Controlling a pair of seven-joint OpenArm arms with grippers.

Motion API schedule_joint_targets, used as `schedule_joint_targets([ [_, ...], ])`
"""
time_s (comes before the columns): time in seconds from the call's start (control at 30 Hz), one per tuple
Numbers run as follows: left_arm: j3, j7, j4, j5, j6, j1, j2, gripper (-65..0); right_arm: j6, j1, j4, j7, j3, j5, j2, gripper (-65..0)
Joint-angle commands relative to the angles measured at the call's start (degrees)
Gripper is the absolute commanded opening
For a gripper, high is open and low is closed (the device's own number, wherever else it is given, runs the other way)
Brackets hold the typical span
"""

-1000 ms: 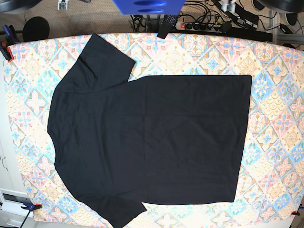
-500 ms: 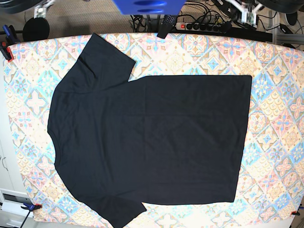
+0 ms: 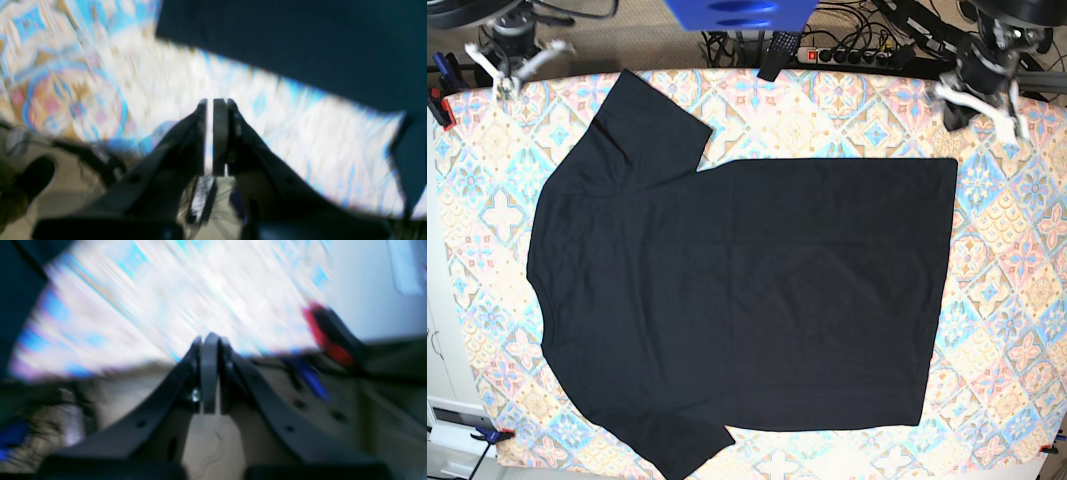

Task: Fold the T-shirt properly
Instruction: 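Move both grippers down to the shirt's shoulder corners and grasp them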

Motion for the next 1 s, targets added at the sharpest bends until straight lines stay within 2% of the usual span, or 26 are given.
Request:
schedule_joint_targets([
  [0.0,-1.6,0.1,0.6,-1.4,-0.6,-1.2,0.1,-63.3,-1.2,-0.7,0.8,-0.7,0.6,-0.4,0.2,-65.0],
  [0.13,-4.7,3.6,-2.7,-3.7,-0.8,-6.6,2.3,-62.0,-1.2,1.1,0.9,-1.5,0.6,-0.4,-1.5,-65.0],
  [0.23,-5.1,6.5,-8.7,-6.3,-0.8,-10.7,2.4,-51.9,-1.2,1.2,0.9,-1.5,0.5,-0.4,-1.7,-65.0],
  [0.33,-5.2,6.5,-14.5,-8.7,-0.8,-13.4,2.4,-41.2,-1.2,1.8,0.9,-1.5,-0.3,-0.4,-2.2,-65.0],
  [0.4,-5.2,6.5,-18.1,-9.1,-0.8,-15.4,2.4,-37.2,-1.2,2.0,0.9,-1.5,-0.3,-0.4,-2.2,-65.0],
  [0.6,-5.2,6.5,-26.1,-9.1,-0.8,-20.5,2.5,-36.9,-1.2,2.0,0.9,-2.3,-0.7,-0.4,-2.3,-65.0],
  [0.97,-5.0,6.5,-36.2,-9.1,-0.8,-27.3,5.2,-36.9,-1.2,2.2,0.9,-2.3,-0.7,-0.4,-2.4,-65.0],
])
